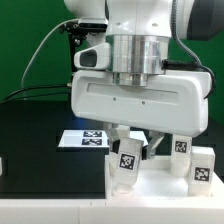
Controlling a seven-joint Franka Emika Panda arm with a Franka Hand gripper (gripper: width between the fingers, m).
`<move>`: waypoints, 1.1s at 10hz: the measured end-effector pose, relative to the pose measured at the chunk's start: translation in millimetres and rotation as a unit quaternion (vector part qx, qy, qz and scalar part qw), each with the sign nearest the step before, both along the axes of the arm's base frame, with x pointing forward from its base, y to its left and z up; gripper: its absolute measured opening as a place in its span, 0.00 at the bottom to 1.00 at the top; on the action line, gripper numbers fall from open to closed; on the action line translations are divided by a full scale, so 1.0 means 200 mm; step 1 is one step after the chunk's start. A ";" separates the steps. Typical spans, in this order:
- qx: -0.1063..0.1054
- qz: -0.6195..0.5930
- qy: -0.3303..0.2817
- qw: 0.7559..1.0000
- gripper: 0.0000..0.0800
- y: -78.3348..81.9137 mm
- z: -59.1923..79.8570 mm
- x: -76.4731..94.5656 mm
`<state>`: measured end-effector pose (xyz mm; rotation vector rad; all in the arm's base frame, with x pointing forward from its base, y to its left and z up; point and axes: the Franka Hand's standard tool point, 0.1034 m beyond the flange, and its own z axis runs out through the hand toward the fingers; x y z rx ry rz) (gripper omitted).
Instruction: Assemble square table
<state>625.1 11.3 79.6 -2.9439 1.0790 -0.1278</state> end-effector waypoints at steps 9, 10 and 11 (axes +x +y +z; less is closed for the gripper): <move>0.114 -0.486 -0.015 0.866 0.36 -0.07 0.00 0.04; 0.121 -0.525 -0.016 0.842 0.36 -0.08 0.00 0.04; 0.124 -0.542 -0.015 0.831 0.36 -0.09 0.00 0.04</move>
Offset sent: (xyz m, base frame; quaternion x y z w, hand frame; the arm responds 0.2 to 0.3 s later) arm 0.0176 -0.0048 -0.0034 0.0112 -0.0100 0.2839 0.9587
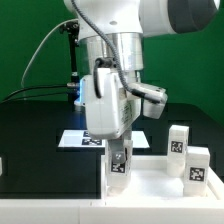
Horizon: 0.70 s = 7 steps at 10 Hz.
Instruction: Assemble square table
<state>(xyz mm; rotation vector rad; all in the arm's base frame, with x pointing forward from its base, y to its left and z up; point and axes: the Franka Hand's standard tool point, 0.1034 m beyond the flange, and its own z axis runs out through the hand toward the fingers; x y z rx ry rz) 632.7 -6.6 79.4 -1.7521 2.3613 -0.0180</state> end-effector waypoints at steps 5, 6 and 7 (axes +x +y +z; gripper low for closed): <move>-0.047 0.239 0.010 0.970 0.73 0.02 0.01 -0.02; -0.062 0.333 0.010 0.941 0.80 0.03 0.01 -0.03; -0.064 0.335 0.008 0.940 0.81 0.02 0.01 -0.02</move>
Offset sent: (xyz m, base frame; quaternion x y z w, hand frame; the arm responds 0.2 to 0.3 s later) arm 0.0002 0.0097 0.0104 -0.0361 -0.0079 -0.2773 0.9601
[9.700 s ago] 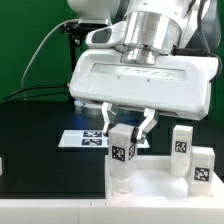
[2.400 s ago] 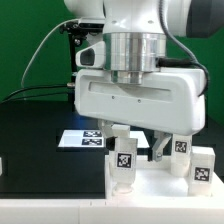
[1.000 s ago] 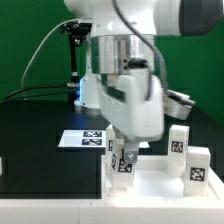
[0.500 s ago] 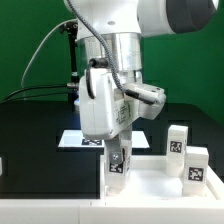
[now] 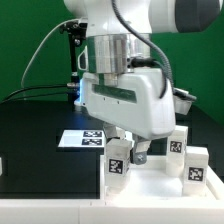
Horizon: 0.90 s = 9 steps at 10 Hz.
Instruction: Assemble square table
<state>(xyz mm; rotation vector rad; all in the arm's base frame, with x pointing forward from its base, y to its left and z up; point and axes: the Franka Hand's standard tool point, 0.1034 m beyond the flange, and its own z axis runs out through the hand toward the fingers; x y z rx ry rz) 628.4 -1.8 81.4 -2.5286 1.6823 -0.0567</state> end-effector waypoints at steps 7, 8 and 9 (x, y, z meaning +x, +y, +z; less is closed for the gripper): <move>-0.059 0.272 -0.026 0.960 0.78 -0.02 0.04 0.06; -0.058 0.263 -0.026 0.963 0.55 -0.02 0.04 0.06; -0.055 0.229 -0.025 0.971 0.55 -0.03 0.04 0.06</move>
Offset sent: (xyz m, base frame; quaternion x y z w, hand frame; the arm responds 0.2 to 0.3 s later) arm 0.0280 0.0045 0.0171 0.0154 0.0604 -0.4710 0.8799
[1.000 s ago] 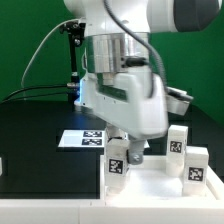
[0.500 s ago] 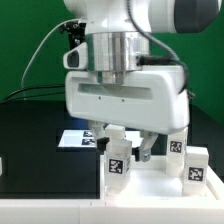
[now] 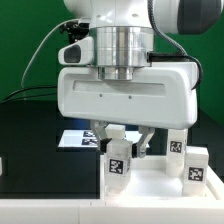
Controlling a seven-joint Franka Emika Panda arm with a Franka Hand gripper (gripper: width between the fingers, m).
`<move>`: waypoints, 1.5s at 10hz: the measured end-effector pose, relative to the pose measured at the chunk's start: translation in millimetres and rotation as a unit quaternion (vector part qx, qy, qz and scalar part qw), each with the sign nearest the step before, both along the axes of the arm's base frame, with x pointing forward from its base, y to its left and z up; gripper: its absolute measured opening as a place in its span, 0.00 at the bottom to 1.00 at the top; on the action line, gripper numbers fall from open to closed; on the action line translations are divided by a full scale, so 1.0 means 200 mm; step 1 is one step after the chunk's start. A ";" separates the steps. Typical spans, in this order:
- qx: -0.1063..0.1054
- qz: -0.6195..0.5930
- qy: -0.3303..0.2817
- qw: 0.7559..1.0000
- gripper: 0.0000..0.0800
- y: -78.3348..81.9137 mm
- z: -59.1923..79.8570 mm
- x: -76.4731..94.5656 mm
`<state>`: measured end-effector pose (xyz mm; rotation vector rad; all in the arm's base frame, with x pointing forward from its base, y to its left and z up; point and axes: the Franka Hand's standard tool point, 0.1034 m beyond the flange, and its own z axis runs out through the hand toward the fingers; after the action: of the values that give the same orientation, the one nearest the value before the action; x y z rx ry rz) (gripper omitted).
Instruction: Assemble square table
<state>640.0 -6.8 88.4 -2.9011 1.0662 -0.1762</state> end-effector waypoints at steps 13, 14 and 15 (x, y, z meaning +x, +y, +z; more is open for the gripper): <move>0.058 -0.491 0.050 0.868 0.64 0.05 -0.02 -0.07; 0.052 -0.397 0.044 0.915 0.64 0.05 -0.01 -0.05; 0.046 -0.307 0.041 0.950 0.77 0.04 -0.02 -0.05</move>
Offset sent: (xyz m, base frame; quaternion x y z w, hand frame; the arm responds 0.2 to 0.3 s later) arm 0.0011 -0.0066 -0.0007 -0.0509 0.0139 0.1930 0.9798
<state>630.6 1.7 85.2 -2.4178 1.9013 -0.0217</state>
